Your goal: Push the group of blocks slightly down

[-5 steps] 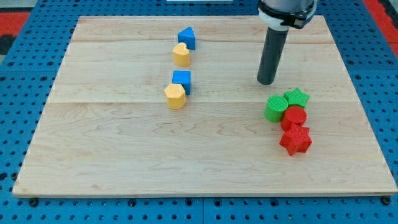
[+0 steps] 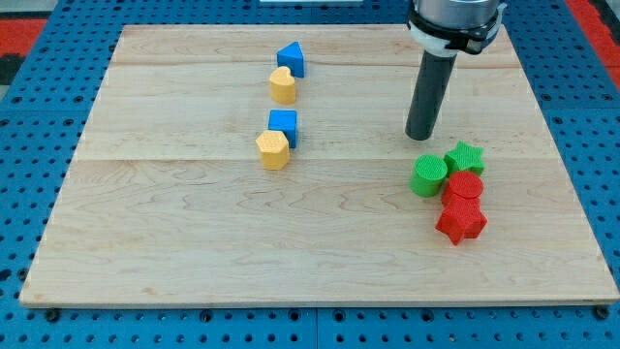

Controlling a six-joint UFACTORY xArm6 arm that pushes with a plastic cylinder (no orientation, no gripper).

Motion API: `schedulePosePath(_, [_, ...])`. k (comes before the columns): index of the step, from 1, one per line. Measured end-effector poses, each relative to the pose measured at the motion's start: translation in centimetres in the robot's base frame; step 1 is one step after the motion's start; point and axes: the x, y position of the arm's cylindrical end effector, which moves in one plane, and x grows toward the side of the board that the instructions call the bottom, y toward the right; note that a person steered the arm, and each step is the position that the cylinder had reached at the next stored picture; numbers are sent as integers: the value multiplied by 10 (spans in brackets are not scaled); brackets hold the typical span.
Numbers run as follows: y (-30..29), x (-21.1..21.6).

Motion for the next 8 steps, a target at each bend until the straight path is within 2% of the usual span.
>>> schedulePosePath(2, [32, 6])
schedulePosePath(4, [28, 33])
schedulePosePath(5, [9, 33])
schedulePosePath(6, [17, 36])
schedulePosePath(7, [35, 4])
schedulePosePath(8, [54, 25])
